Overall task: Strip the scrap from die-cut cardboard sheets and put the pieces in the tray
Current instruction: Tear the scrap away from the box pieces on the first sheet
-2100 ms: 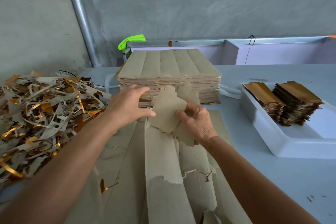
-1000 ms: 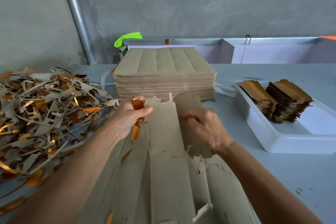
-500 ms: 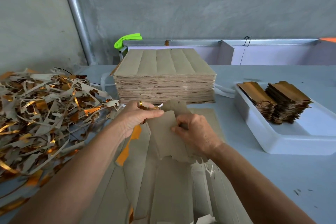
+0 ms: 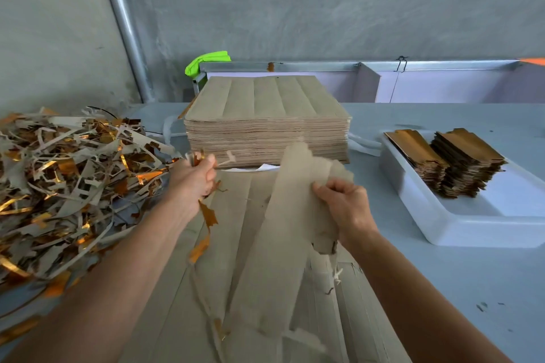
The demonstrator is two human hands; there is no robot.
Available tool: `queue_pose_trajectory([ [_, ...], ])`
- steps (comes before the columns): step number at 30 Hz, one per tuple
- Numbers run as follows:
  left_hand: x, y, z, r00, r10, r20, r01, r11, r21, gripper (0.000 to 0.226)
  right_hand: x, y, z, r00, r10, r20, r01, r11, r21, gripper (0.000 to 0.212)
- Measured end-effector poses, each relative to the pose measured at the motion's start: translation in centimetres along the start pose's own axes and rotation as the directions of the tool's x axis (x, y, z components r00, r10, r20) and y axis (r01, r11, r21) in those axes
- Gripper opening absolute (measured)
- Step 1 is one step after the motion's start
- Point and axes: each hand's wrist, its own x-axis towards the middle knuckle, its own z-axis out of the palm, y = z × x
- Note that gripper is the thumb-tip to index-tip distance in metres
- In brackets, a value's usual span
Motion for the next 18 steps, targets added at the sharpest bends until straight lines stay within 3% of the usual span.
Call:
queue_pose_trajectory([
  [2, -0.2, -0.7, -0.4, 0.997, 0.073, -0.039, -0.063, 0.979, 0.195, 0.020, 0.4, -0.2, -0.3, 0.993, 0.059, -0.106, -0.043, 0.989, 0.144, 0.033],
  [5, -1.5, -1.1, 0.0, 0.980, 0.120, 0.156, -0.170, 0.916, 0.364, 0.020, 0.8, -0.3, 0.0, 0.986, 0.025, -0.165, 0.009, 0.979, 0.202, 0.035],
  [7, -2.6, -1.0, 0.9, 0.937, 0.012, 0.350, -0.171, 0.889, 0.426, 0.030, 0.9, -0.4, 0.7, 0.988, -0.007, -0.157, 0.042, 0.974, 0.224, 0.034],
  [9, -3.2, -1.4, 1.8, 0.889, -0.105, 0.445, -0.148, 0.854, 0.498, 0.047, 0.8, -0.6, 1.3, 0.991, -0.035, -0.132, 0.070, 0.960, 0.272, 0.034],
  [11, -3.2, -2.2, 2.4, 0.880, -0.162, 0.446, -0.113, 0.841, 0.529, 0.048, 0.8, -0.7, 1.5, 0.990, -0.087, -0.115, 0.116, 0.955, 0.274, 0.033],
  [15, -2.6, -2.2, 1.3, 0.863, -0.265, 0.431, -0.038, 0.816, 0.577, 0.054, 1.6, -0.8, 0.1, 0.952, -0.226, -0.206, 0.238, 0.970, 0.038, 0.027],
  [18, -1.9, -1.6, -0.2, 0.901, -0.253, 0.352, 0.011, 0.826, 0.564, 0.067, 2.3, -0.9, -1.3, 0.941, -0.251, -0.226, 0.251, 0.968, -0.028, 0.027],
])
